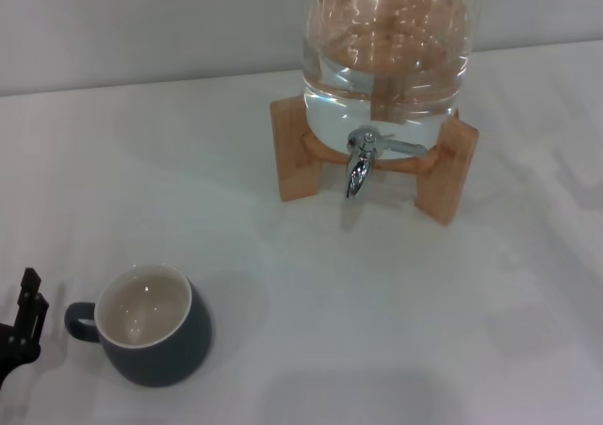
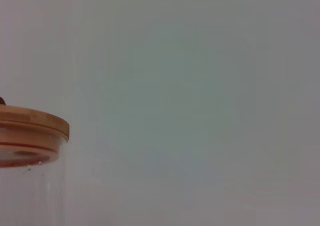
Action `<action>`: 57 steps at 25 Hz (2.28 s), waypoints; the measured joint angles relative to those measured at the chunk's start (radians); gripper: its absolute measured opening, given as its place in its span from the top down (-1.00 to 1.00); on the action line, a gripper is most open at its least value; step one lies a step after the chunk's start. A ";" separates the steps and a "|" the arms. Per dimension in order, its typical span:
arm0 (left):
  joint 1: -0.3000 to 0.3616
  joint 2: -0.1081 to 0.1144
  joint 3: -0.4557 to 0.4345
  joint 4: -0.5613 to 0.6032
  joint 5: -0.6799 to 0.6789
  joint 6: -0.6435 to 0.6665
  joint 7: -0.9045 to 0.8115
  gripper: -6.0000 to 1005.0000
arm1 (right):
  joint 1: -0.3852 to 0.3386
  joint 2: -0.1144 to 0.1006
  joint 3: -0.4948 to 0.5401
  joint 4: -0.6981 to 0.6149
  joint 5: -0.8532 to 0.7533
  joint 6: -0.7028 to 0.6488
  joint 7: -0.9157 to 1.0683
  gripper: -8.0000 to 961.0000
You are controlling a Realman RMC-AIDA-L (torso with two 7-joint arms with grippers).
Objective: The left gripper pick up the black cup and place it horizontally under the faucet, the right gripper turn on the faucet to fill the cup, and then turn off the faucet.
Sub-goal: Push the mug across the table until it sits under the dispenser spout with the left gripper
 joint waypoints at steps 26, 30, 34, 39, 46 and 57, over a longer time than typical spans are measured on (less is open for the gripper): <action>-0.019 0.001 0.066 0.023 0.003 0.002 0.088 -0.20 | 0.001 0.000 -0.009 -0.008 -0.013 0.008 0.000 -0.81; -0.019 0.001 0.066 0.021 0.000 0.002 0.089 -0.20 | 0.004 0.000 -0.009 -0.008 -0.013 0.008 0.000 -0.81; -0.019 0.002 0.061 0.011 -0.022 0.000 0.089 -0.20 | 0.008 0.000 -0.009 -0.008 -0.013 0.008 0.000 -0.81; -0.032 0.005 0.060 -0.010 -0.049 0.009 0.089 -0.20 | 0.009 0.000 -0.009 -0.002 -0.013 0.009 0.000 -0.81; -0.062 0.007 0.063 -0.017 -0.050 0.030 0.090 -0.20 | 0.010 0.000 -0.009 -0.001 -0.013 0.010 0.000 -0.81; -0.065 0.000 0.090 -0.003 -0.007 0.062 0.148 -0.20 | 0.010 -0.003 -0.009 0.001 -0.013 0.010 0.000 -0.81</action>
